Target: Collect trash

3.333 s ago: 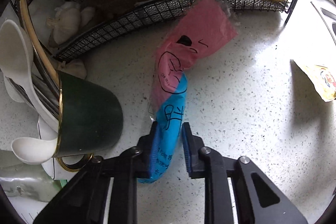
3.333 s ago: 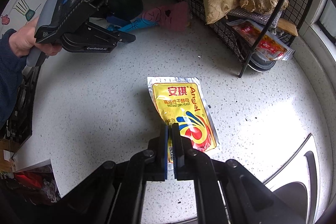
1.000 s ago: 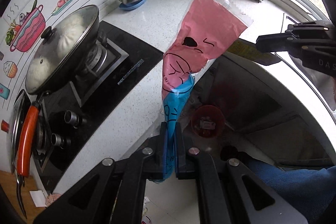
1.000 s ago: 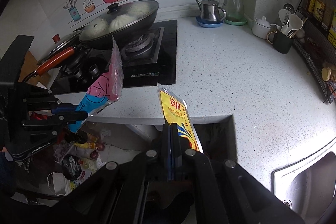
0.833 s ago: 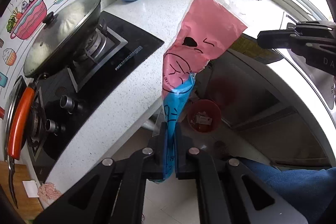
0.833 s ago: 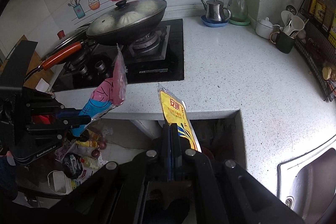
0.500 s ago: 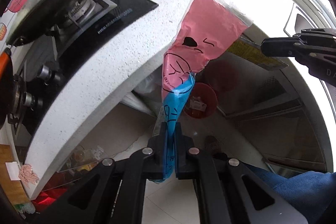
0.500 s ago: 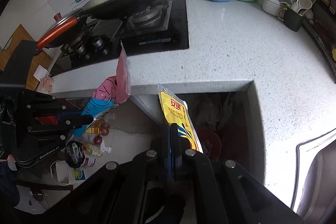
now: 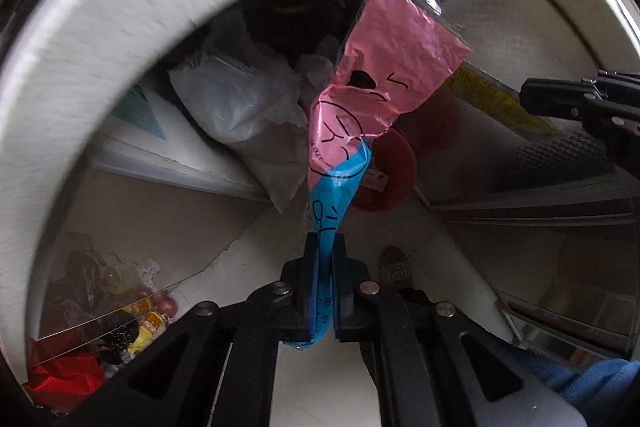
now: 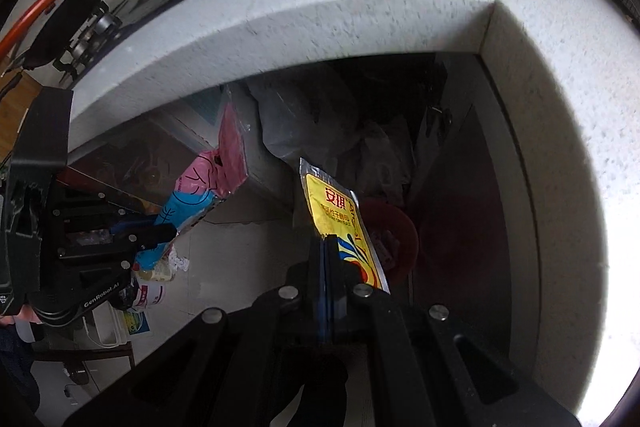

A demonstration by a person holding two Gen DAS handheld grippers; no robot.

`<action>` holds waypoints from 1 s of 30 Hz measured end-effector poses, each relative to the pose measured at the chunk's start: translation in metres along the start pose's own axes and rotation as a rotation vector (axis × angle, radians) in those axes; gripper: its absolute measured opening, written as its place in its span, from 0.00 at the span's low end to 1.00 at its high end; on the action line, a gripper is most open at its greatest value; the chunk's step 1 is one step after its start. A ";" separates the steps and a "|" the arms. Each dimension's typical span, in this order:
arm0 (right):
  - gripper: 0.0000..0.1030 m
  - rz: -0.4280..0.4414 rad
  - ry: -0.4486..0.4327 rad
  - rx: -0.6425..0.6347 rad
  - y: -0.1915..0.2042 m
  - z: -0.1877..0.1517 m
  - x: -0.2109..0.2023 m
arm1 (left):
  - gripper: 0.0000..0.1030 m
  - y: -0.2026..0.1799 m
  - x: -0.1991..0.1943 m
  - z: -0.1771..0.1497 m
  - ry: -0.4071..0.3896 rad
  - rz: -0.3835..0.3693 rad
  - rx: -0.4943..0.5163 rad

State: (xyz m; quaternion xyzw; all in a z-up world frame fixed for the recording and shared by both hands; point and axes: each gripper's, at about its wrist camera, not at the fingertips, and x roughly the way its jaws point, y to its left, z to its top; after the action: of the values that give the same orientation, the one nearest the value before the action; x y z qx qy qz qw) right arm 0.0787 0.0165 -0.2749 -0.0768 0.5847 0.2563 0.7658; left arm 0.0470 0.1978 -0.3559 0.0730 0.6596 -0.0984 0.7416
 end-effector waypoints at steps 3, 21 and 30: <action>0.00 -0.007 0.021 0.032 -0.008 -0.009 0.033 | 0.04 -0.001 0.036 0.003 -0.005 -0.022 0.000; 0.00 -0.045 0.050 0.163 -0.057 -0.041 0.178 | 0.04 -0.009 0.216 0.019 0.046 -0.057 0.031; 0.00 -0.062 0.073 0.174 -0.069 -0.051 0.182 | 0.22 -0.017 0.231 0.028 0.041 -0.094 0.029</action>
State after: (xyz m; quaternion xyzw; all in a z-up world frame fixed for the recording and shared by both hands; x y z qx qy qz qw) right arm 0.1015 -0.0090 -0.4731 -0.0372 0.6296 0.1777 0.7554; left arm 0.0955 0.1633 -0.5811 0.0546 0.6758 -0.1414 0.7214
